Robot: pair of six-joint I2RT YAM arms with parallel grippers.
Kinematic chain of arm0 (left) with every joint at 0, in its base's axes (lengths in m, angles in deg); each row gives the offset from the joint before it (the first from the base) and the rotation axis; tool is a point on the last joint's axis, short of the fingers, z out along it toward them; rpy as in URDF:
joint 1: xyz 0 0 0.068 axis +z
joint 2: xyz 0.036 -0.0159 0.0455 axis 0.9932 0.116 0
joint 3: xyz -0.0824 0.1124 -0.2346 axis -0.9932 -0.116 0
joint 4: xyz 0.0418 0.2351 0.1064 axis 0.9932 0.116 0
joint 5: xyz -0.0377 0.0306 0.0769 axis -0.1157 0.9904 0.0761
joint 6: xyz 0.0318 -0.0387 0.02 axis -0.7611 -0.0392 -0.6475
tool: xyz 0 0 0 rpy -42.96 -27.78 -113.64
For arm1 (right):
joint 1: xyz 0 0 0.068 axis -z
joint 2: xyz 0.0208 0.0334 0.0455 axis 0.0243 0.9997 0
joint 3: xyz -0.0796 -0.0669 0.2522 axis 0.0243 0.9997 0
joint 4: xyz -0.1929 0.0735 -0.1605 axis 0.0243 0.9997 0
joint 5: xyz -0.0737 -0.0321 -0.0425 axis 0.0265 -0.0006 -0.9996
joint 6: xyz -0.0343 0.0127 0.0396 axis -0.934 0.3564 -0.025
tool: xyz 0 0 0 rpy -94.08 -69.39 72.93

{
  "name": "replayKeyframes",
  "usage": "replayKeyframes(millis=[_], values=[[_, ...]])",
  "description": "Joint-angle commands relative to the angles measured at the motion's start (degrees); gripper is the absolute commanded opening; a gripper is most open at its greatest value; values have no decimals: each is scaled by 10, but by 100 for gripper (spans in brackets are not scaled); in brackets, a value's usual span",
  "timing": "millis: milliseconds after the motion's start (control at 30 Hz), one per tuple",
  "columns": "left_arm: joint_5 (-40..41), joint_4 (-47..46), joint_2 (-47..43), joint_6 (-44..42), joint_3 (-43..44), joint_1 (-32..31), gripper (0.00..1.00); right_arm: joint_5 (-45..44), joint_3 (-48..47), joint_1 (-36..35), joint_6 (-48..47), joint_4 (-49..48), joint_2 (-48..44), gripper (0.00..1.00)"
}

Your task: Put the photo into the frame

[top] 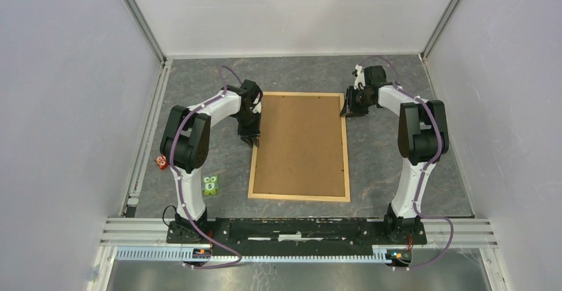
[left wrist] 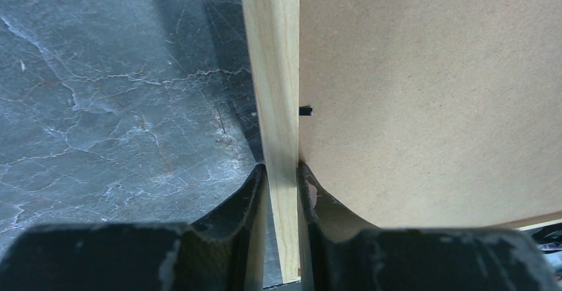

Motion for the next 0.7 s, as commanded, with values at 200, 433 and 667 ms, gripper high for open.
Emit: replayKeyframes(millis=[200, 433, 667], values=[[27, -12, 25, -28, -22, 2, 17, -12, 26, 20, -4, -1, -4, 34], [21, -12, 29, -28, -19, 2, 15, -7, 42, 28, -1, -9, -5, 35], [20, -12, 28, -28, -19, 2, 14, -2, 45, 37, 2, -13, -5, 38]])
